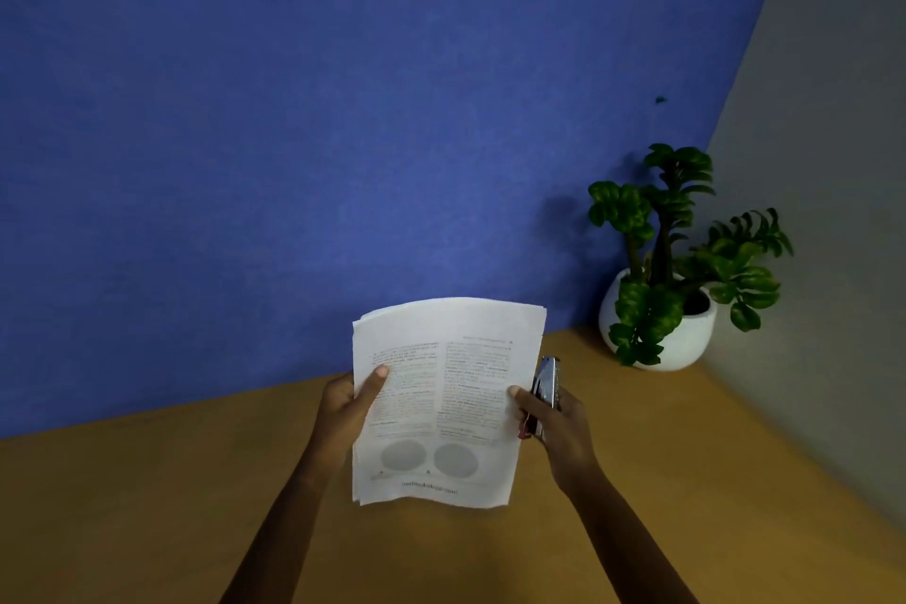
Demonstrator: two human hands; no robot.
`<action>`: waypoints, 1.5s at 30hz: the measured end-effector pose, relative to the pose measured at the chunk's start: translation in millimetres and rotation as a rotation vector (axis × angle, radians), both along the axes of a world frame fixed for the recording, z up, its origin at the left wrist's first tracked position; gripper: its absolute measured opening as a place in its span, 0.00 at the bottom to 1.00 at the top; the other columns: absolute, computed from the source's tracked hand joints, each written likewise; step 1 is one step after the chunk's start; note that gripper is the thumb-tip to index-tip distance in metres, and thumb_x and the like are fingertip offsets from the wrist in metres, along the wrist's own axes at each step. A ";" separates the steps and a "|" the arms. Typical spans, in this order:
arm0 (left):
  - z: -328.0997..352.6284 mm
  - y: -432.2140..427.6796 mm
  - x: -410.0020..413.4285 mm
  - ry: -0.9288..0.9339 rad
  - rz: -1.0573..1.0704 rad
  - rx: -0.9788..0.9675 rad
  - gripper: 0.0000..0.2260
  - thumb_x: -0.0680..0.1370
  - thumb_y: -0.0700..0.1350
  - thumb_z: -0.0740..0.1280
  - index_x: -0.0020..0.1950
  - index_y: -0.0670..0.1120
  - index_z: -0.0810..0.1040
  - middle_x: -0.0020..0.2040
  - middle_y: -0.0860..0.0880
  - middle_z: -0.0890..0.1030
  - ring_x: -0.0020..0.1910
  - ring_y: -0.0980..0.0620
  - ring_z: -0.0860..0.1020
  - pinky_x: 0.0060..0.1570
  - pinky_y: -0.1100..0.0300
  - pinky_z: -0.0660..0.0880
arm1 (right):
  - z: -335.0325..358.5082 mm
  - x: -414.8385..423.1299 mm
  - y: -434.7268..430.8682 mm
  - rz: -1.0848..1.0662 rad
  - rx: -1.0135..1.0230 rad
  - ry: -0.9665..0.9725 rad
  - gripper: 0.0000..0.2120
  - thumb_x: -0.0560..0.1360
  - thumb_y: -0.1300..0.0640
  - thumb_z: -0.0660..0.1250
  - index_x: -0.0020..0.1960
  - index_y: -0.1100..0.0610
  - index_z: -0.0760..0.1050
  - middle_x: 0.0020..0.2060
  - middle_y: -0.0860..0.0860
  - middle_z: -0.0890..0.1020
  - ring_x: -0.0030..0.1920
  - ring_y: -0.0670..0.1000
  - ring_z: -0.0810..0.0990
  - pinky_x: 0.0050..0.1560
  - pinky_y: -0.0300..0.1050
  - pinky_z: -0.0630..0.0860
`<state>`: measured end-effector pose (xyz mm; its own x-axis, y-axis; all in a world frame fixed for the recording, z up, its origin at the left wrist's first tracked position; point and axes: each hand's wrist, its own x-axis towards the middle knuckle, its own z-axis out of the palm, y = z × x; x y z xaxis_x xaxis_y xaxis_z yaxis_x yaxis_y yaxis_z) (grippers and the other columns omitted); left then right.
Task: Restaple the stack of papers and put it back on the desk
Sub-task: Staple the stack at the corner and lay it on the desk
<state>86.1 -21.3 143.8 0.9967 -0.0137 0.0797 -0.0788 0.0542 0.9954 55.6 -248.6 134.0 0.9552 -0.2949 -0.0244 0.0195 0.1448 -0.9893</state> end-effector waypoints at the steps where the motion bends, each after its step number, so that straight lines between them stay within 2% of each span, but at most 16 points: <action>1: -1.2 0.3 -0.3 -0.002 -0.005 0.015 0.08 0.77 0.43 0.61 0.49 0.44 0.79 0.45 0.48 0.83 0.43 0.52 0.82 0.42 0.62 0.79 | -1.2 -1.0 -0.3 0.015 -0.010 0.006 0.03 0.72 0.65 0.68 0.42 0.59 0.76 0.35 0.54 0.78 0.33 0.52 0.75 0.31 0.43 0.73; 5: -8.8 1.4 -4.7 0.032 -0.046 0.021 0.09 0.78 0.44 0.59 0.49 0.47 0.79 0.48 0.46 0.83 0.48 0.49 0.81 0.49 0.54 0.77 | -7.9 -4.7 -1.7 0.064 -0.102 0.048 0.05 0.73 0.64 0.67 0.48 0.61 0.77 0.34 0.51 0.79 0.32 0.49 0.76 0.29 0.39 0.75; 9: -11.6 2.3 -2.5 0.058 -0.054 0.031 0.05 0.76 0.42 0.64 0.48 0.47 0.79 0.49 0.46 0.83 0.49 0.47 0.81 0.52 0.50 0.77 | -10.4 -5.7 -1.0 0.085 -0.140 0.053 0.04 0.73 0.64 0.67 0.47 0.59 0.77 0.36 0.52 0.81 0.34 0.50 0.78 0.31 0.42 0.75; 11: -12.1 2.6 -0.1 0.057 -0.052 0.033 0.05 0.76 0.42 0.65 0.46 0.49 0.79 0.48 0.48 0.83 0.49 0.49 0.81 0.49 0.52 0.78 | -9.8 -5.0 -0.8 0.081 -0.154 0.057 0.05 0.73 0.64 0.67 0.49 0.62 0.76 0.38 0.54 0.81 0.35 0.52 0.78 0.32 0.43 0.75; 14: -12.8 2.7 3.4 0.051 -0.048 0.032 0.05 0.76 0.41 0.65 0.45 0.51 0.78 0.47 0.50 0.82 0.48 0.50 0.80 0.47 0.55 0.78 | -9.7 -4.2 -0.2 0.089 -0.177 0.066 0.04 0.73 0.63 0.66 0.48 0.58 0.77 0.39 0.54 0.81 0.36 0.51 0.79 0.34 0.42 0.76; 16: -12.1 2.0 5.6 0.042 -0.045 0.031 0.06 0.76 0.41 0.64 0.45 0.52 0.78 0.46 0.51 0.82 0.48 0.51 0.80 0.44 0.58 0.78 | -10.6 -3.0 -0.2 0.071 -0.146 0.074 0.06 0.74 0.62 0.66 0.51 0.61 0.76 0.39 0.54 0.80 0.37 0.51 0.78 0.35 0.43 0.76; 18: -10.7 2.1 7.5 0.029 -0.026 0.017 0.06 0.76 0.41 0.64 0.45 0.51 0.78 0.45 0.52 0.82 0.46 0.53 0.80 0.40 0.65 0.79 | -10.5 -2.2 -0.5 0.025 0.050 0.110 0.07 0.76 0.57 0.63 0.52 0.60 0.74 0.41 0.53 0.80 0.41 0.52 0.78 0.37 0.44 0.76; 22: -7.8 3.1 9.4 0.007 -0.006 -0.067 0.07 0.76 0.41 0.64 0.48 0.51 0.78 0.44 0.57 0.83 0.42 0.57 0.83 0.35 0.69 0.79 | -0.9 -2.6 -10.4 -0.016 0.749 0.168 0.12 0.79 0.53 0.55 0.39 0.57 0.69 0.36 0.55 0.74 0.38 0.53 0.74 0.43 0.48 0.72; 24: -8.2 5.8 9.9 0.007 -0.016 -0.107 0.08 0.76 0.42 0.64 0.49 0.53 0.79 0.41 0.58 0.85 0.43 0.59 0.83 0.35 0.69 0.78 | 2.7 -2.4 -15.8 -0.017 0.832 0.165 0.14 0.80 0.54 0.52 0.39 0.58 0.68 0.37 0.55 0.73 0.39 0.54 0.73 0.45 0.48 0.70; 27: -10.4 10.9 9.2 0.023 -0.091 -0.150 0.10 0.73 0.48 0.64 0.53 0.53 0.79 0.48 0.57 0.85 0.49 0.57 0.82 0.41 0.64 0.79 | 6.3 -1.9 -19.1 0.012 0.791 0.158 0.15 0.81 0.54 0.49 0.40 0.58 0.68 0.38 0.55 0.74 0.40 0.53 0.74 0.45 0.48 0.70; 31: -13.3 16.3 8.5 0.061 -0.190 -0.201 0.16 0.72 0.50 0.64 0.59 0.53 0.77 0.57 0.52 0.82 0.56 0.52 0.80 0.52 0.54 0.77 | 16.6 -4.6 -25.3 0.022 0.825 0.058 0.10 0.79 0.56 0.54 0.46 0.59 0.72 0.38 0.57 0.81 0.38 0.55 0.83 0.38 0.47 0.82; 34: -12.1 17.5 7.7 0.094 -0.227 -0.196 0.18 0.72 0.49 0.64 0.61 0.50 0.75 0.56 0.51 0.83 0.56 0.51 0.80 0.50 0.56 0.78 | 27.6 -6.1 -30.2 0.024 0.873 0.007 0.10 0.78 0.56 0.58 0.47 0.60 0.74 0.35 0.58 0.86 0.36 0.54 0.86 0.36 0.46 0.82; 37: -8.4 17.2 6.3 0.120 -0.241 -0.188 0.16 0.73 0.49 0.63 0.60 0.50 0.76 0.56 0.51 0.83 0.55 0.50 0.80 0.52 0.53 0.77 | 41.0 -4.7 -30.2 0.084 0.874 -0.062 0.11 0.78 0.55 0.56 0.46 0.59 0.76 0.36 0.55 0.87 0.38 0.52 0.86 0.40 0.46 0.82; 39: -5.1 15.7 4.9 0.131 -0.255 -0.197 0.15 0.73 0.48 0.63 0.59 0.50 0.77 0.55 0.50 0.83 0.55 0.50 0.81 0.52 0.52 0.76 | 51.0 -4.4 -26.0 0.157 0.796 -0.082 0.11 0.78 0.55 0.57 0.46 0.57 0.77 0.38 0.53 0.87 0.40 0.51 0.86 0.41 0.46 0.83; 42: 0.4 12.5 1.1 0.134 -0.310 -0.220 0.16 0.73 0.47 0.63 0.60 0.49 0.76 0.55 0.49 0.83 0.55 0.49 0.81 0.49 0.54 0.78 | 66.3 -2.6 -15.8 0.238 0.674 -0.092 0.10 0.77 0.57 0.57 0.45 0.58 0.77 0.38 0.53 0.87 0.38 0.49 0.86 0.36 0.41 0.83; 45: 4.0 7.3 -3.2 0.139 -0.377 -0.236 0.16 0.75 0.46 0.61 0.62 0.47 0.74 0.57 0.48 0.82 0.57 0.48 0.80 0.47 0.56 0.80 | 81.1 0.4 -4.1 0.331 0.587 -0.095 0.10 0.78 0.59 0.56 0.50 0.60 0.76 0.41 0.54 0.87 0.41 0.49 0.86 0.36 0.40 0.83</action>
